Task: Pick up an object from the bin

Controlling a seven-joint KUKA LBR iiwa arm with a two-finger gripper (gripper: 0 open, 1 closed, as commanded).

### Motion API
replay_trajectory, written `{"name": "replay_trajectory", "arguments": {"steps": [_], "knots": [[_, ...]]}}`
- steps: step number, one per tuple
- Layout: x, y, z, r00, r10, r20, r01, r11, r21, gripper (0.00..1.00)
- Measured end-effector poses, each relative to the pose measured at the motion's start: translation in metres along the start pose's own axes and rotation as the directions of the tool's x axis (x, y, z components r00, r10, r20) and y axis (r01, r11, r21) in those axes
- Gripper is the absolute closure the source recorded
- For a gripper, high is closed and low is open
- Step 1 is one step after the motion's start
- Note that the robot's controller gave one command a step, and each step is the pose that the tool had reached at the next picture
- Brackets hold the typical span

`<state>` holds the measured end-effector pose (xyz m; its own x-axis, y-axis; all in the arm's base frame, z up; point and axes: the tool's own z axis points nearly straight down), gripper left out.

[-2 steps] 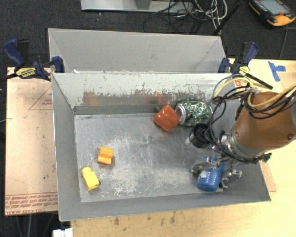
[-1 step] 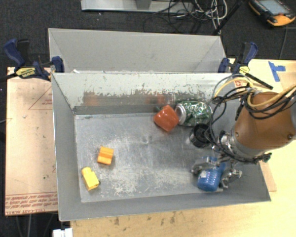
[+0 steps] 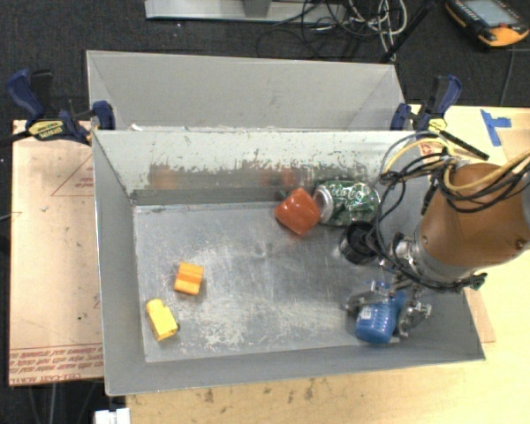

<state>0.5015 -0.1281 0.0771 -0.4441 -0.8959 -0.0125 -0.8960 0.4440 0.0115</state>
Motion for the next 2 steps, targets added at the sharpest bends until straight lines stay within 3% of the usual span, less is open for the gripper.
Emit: {"name": "replay_trajectory", "arguments": {"steps": [2], "knots": [[0.002, 0.001, -0.042, 1.000, 0.001, -0.009, -0.001, 1.000, 0.004, 1.00]]}}
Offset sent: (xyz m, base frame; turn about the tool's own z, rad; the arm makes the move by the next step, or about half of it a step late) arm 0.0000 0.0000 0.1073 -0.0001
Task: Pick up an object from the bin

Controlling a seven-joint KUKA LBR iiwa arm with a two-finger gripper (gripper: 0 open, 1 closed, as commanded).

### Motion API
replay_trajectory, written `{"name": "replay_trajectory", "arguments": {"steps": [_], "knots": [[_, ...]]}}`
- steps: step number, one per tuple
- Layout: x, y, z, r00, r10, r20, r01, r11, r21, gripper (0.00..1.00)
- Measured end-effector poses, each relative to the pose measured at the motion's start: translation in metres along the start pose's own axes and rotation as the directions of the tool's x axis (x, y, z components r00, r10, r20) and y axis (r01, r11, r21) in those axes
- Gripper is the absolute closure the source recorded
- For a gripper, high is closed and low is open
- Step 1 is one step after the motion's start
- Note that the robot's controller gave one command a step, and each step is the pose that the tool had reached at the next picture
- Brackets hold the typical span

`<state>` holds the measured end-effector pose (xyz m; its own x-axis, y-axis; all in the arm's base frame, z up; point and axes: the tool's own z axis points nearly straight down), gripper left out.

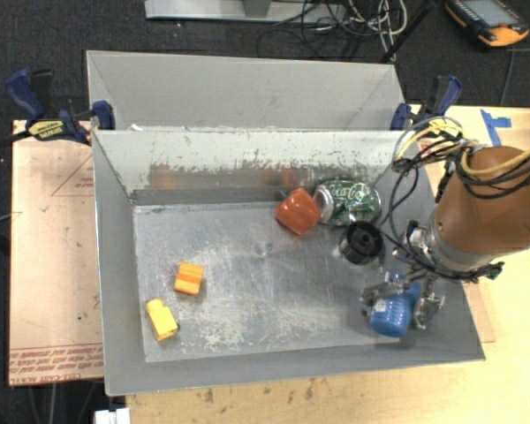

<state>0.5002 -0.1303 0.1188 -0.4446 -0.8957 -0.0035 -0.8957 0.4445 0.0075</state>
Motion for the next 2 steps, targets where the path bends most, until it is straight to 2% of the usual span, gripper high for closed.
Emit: {"name": "replay_trajectory", "arguments": {"steps": [2], "knots": [[-0.002, -0.001, -0.032, 1.000, 0.001, 0.000, -0.001, 1.000, 0.010, 1.00]]}}
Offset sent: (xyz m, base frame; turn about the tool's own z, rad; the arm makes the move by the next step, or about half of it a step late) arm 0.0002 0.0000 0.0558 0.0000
